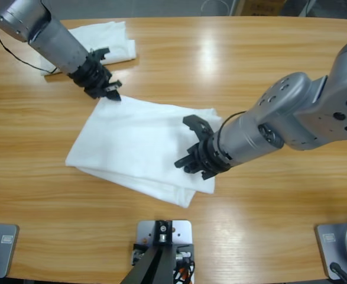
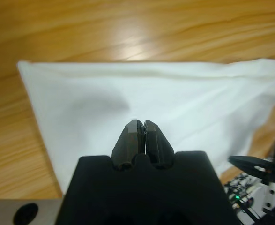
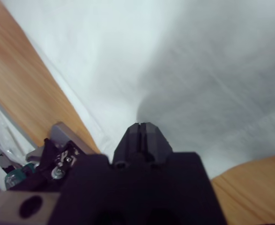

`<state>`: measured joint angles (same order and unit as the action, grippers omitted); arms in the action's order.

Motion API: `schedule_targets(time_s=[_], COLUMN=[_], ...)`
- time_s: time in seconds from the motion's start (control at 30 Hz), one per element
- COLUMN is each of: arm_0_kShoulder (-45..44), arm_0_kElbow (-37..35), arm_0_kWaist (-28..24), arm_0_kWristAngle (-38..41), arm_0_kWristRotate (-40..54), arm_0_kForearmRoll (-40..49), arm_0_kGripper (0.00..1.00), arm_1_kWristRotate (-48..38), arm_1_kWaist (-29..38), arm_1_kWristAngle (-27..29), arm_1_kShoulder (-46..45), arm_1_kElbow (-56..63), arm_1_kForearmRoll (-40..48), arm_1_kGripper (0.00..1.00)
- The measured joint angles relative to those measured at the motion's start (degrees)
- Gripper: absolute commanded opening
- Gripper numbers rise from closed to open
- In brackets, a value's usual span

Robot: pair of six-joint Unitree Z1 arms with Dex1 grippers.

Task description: Fold clothes

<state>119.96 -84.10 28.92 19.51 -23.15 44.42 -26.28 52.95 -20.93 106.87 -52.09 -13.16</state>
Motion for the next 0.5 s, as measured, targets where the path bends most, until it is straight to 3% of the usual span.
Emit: schedule_targets(time_s=[0.33, 0.5], arm_0_kShoulder=[2.97, 3.15], arm_0_kElbow=[-0.01, -0.01], arm_0_kWaist=[0.07, 0.13], arm_0_kWristAngle=[-2.02, -2.16], arm_0_kWristRotate=[-0.32, -0.62], arm_0_kForearmRoll=[1.20, 1.20], arm_0_kGripper=[0.000, 0.000], arm_1_kWristRotate=[-1.83, -3.77], arm_1_kWaist=[1.02, 2.96], arm_1_kWristAngle=[0.00, 0.43], arm_1_kShoulder=[1.96, 1.93], arm_1_kElbow=[0.01, 0.15], arm_1_kForearmRoll=[2.49, -0.28], arm_1_kGripper=[0.000, 0.000])
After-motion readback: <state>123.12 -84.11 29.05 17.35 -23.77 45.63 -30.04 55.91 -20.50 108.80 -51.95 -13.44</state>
